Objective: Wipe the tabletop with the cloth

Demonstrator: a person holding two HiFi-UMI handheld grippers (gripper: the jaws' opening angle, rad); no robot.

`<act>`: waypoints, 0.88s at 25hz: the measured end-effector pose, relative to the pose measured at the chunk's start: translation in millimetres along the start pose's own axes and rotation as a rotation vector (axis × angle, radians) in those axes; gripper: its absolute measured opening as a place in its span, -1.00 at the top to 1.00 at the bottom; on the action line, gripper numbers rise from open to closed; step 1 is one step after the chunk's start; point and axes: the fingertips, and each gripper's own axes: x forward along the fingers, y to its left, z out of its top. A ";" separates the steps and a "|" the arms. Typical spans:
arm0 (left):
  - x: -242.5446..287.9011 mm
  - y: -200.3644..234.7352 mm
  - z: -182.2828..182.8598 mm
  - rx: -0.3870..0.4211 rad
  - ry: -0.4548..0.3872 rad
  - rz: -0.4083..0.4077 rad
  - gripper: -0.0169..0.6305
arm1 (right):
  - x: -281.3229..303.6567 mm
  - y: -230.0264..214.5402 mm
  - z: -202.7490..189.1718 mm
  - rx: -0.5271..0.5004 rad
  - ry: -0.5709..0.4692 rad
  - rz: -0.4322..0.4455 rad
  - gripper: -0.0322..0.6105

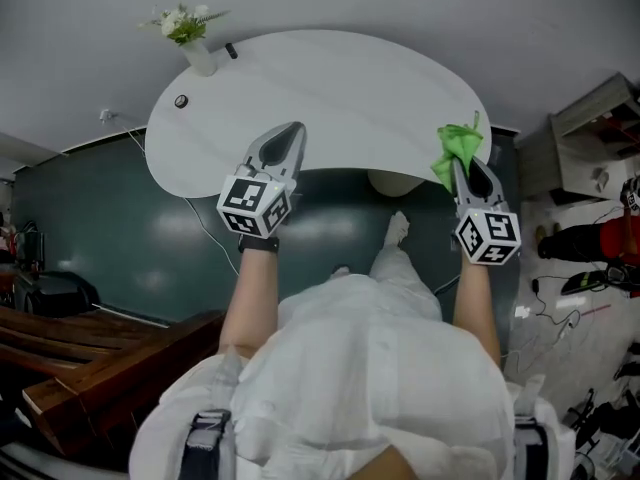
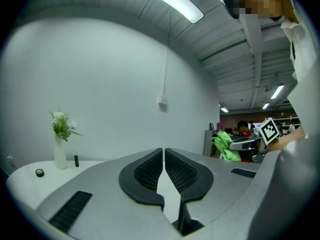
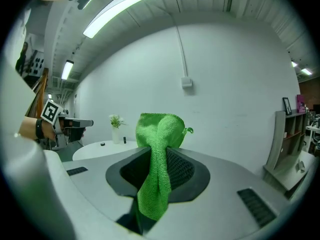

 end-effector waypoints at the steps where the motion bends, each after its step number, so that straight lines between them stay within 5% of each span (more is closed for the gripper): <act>1: 11.2 1.2 -0.7 0.002 0.004 0.001 0.86 | 10.8 -6.8 -1.0 0.001 0.003 0.009 0.66; 11: 136.0 20.6 -17.4 -0.032 0.072 0.059 0.86 | 143.4 -76.5 -8.1 -0.003 0.100 0.155 0.66; 22: 218.0 39.6 -57.9 -0.054 0.171 0.176 0.86 | 294.4 -73.3 -53.3 -0.060 0.247 0.362 0.66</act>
